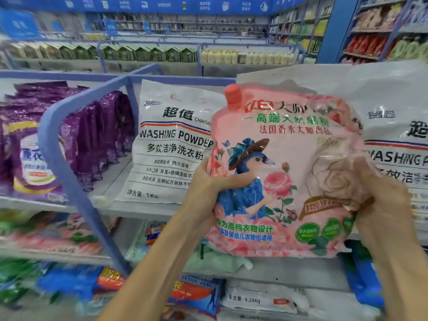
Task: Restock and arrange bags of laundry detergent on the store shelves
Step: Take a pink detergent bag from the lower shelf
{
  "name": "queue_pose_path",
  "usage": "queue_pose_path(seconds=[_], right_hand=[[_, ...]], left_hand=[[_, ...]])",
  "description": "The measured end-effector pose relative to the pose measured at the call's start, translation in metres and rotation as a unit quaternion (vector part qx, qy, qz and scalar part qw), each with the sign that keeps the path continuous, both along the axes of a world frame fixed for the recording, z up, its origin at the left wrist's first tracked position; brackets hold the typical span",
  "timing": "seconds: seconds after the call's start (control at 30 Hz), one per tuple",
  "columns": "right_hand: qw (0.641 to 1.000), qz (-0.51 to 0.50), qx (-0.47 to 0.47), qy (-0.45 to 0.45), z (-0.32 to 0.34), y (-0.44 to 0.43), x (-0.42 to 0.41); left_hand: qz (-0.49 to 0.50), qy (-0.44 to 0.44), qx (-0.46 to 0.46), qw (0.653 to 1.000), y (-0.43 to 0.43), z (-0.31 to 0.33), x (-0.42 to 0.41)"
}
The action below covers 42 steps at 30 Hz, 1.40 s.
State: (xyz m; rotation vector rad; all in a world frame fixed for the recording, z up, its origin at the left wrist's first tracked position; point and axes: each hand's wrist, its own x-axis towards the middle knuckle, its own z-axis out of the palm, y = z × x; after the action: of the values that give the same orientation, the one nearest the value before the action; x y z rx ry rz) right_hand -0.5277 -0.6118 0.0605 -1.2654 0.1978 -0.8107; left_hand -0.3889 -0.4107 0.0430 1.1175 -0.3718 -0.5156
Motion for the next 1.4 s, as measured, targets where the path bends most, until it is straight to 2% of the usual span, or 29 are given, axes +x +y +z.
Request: queue_pose_path(seconds=[0.1,0.23,0.33,0.53,0.7,0.8,1.1,1.4], right_hand=[[0.990,0.100,0.067,0.070,0.009,0.015,-0.001],[0.982,0.123,0.039,0.139,0.009,0.051,0.001],[0.977,0.152,0.051,0.141,0.000,0.091,0.003],[0.968,0.201,0.060,0.137,-0.022,0.187,0.010],[0.958,0.214,0.110,0.157,-0.049,0.256,0.013],[0.953,0.234,0.124,0.148,-0.060,0.291,0.009],[0.952,0.230,0.093,0.179,-0.069,0.341,-0.003],[0.929,0.259,0.114,0.239,-0.125,0.380,-0.009]], left_hand=[[0.033,0.006,-0.010,0.999,0.029,-0.007,-0.009],[0.040,0.008,-0.013,0.999,0.075,-0.013,-0.019],[0.023,-0.005,-0.006,1.000,0.119,-0.018,-0.020],[0.050,-0.027,0.030,0.998,0.224,-0.041,-0.023],[0.102,0.016,0.081,0.991,0.306,-0.066,-0.017],[0.102,0.005,0.107,0.989,0.343,-0.073,-0.021],[0.087,0.008,0.098,0.991,0.396,-0.078,-0.062],[0.113,0.082,0.125,0.982,0.439,-0.109,-0.088]])
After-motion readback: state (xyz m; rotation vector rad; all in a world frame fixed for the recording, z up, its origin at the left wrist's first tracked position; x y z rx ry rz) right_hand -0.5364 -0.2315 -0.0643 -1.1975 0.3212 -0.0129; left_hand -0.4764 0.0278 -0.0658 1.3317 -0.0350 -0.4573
